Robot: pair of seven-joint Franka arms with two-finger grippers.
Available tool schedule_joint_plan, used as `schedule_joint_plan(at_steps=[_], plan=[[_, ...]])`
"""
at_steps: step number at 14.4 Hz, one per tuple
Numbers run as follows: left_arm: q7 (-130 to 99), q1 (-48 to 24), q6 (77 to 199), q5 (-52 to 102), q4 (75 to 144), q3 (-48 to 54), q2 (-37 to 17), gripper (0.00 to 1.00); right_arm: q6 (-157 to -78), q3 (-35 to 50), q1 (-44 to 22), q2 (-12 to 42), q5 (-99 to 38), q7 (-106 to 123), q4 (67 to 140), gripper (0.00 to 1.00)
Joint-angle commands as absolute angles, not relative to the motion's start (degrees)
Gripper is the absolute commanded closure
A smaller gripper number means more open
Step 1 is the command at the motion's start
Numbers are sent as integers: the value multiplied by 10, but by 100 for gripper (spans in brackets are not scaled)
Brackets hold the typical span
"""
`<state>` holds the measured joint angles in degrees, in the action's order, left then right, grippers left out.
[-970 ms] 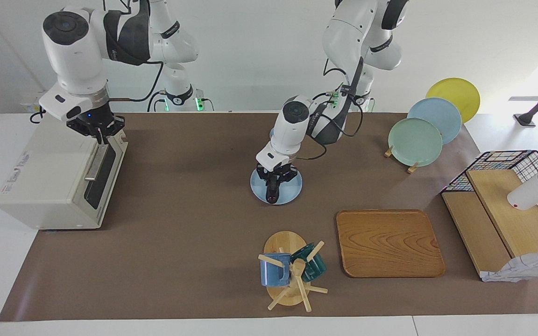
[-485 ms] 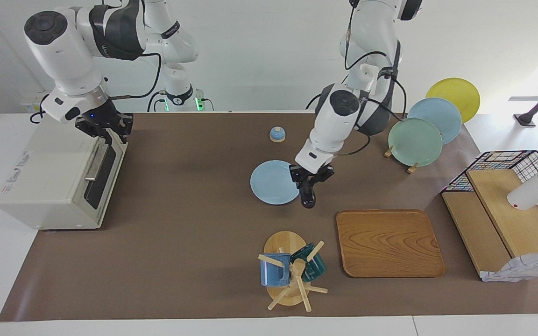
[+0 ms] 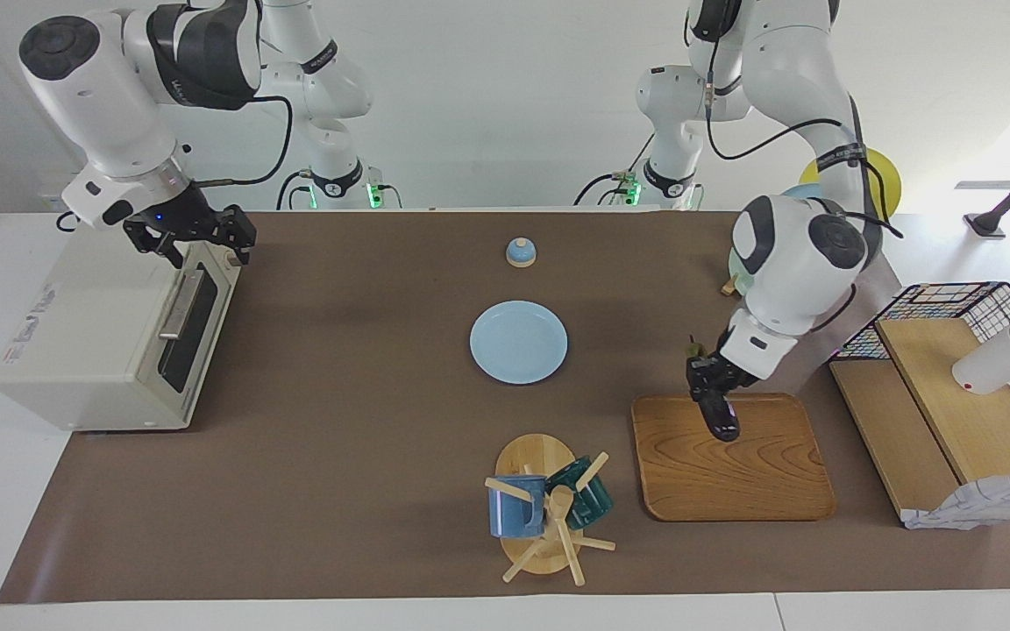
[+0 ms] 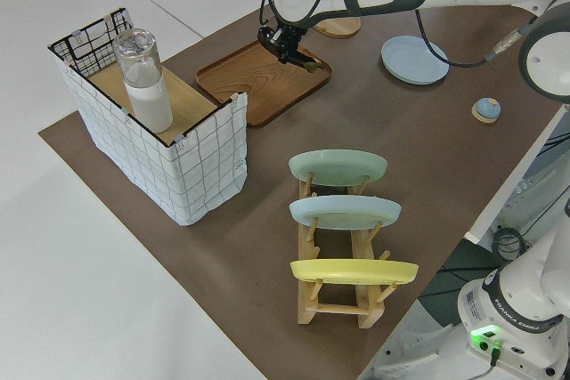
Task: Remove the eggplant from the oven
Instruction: 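Carry the eggplant onto the wooden tray with the left gripper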
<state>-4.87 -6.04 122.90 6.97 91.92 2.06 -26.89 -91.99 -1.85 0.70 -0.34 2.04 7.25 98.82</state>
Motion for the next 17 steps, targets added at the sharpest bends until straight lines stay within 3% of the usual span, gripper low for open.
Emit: schedule_joint_plan(at_steps=[1,7,8,9,10,13,17], plan=[[-24,-48,1258,48,860,27,-334,100,-905,-43,-15,1,20,66,972,0],[9,-48,1302,51,910,27,-323,100,-911,-47,-12,-22,19,66,998,0],[11,-48,1301,51,912,27,-322,90,-911,-48,-13,-22,19,62,998,0],[11,-47,1299,50,911,27,-322,15,-915,-48,-14,-19,19,62,997,0],[11,-47,1294,51,908,27,-322,0,-913,-48,-15,-18,19,63,994,0],[11,-44,1252,51,890,27,-309,0,-911,-49,-15,-21,18,63,992,0],[-33,-40,1174,54,889,26,-225,0,-911,-49,-11,-29,11,62,991,0]])
